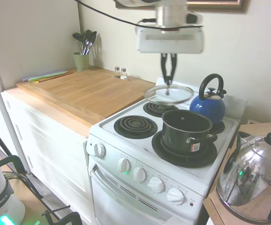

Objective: Uncover the lid of the pot

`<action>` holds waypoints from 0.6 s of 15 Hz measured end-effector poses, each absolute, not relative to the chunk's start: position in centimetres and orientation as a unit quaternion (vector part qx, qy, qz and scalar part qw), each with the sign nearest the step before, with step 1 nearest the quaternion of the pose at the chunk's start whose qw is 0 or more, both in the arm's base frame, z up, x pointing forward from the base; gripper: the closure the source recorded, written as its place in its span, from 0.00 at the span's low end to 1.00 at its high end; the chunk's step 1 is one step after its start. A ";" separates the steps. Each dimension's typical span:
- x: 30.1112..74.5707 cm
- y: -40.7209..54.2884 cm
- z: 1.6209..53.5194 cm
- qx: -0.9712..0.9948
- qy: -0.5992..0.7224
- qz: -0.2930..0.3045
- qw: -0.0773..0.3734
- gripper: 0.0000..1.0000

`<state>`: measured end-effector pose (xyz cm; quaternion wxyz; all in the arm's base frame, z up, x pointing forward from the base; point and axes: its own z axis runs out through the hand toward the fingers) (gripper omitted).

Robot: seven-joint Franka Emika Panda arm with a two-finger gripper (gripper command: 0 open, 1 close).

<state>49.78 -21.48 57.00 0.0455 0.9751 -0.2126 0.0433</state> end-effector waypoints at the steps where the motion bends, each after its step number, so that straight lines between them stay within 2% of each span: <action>1: 49.8 -17.5 57.1 0.976 -0.205 0.048 0.051 1.00; 6: 49.8 2.5 55.8 0.975 -0.205 0.062 0.060 1.00; 9: 50.5 11.8 54.1 0.974 -0.210 0.069 0.048 1.00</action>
